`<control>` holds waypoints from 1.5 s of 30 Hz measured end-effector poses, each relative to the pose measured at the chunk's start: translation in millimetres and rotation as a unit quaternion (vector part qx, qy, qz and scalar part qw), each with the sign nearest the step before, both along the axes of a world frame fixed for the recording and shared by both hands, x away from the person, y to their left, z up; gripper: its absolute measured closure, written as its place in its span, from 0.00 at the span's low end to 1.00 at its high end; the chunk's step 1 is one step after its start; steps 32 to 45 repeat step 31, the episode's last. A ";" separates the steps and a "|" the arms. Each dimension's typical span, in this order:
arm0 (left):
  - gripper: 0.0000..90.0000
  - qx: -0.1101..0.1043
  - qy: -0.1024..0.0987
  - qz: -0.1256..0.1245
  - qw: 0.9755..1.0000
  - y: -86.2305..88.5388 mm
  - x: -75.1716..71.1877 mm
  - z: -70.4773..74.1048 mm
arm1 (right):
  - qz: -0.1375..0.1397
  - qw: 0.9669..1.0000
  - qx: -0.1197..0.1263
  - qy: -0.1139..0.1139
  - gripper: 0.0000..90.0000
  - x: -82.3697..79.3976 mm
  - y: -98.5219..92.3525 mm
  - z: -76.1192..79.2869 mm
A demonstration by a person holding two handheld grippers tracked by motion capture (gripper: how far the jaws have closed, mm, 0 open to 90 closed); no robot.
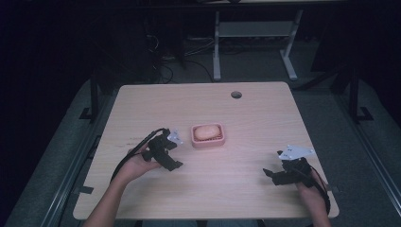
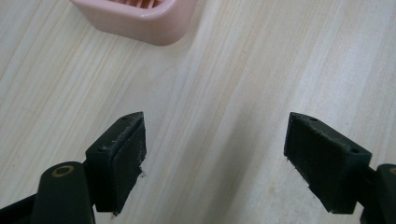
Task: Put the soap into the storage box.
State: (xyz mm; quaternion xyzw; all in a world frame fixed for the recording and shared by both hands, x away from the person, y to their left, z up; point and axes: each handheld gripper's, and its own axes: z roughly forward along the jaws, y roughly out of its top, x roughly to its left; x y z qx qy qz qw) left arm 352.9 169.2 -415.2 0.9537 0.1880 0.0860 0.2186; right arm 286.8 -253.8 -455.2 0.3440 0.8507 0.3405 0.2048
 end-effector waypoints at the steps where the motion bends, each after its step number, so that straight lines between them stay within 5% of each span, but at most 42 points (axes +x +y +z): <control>1: 0.23 0.002 0.001 0.000 1.000 1.4 -1.0 -0.5 | 0.000 1.000 -0.001 0.000 0.15 0.0 0.0 -0.1; 23: 0.23 -0.006 -0.013 0.019 1.000 31.6 -35.8 -11.0 | -0.001 1.000 -0.003 0.004 0.15 0.5 1.6 -1.7; 29: 0.23 -0.038 -0.036 0.036 0.998 41.2 -50.8 -10.4 | 0.001 1.000 -0.004 0.004 0.16 0.9 1.7 -1.5; 45: 0.23 -0.042 -0.043 0.041 0.997 43.2 -51.5 -11.2 | 0.005 1.000 -0.006 0.004 0.16 1.5 1.9 -1.5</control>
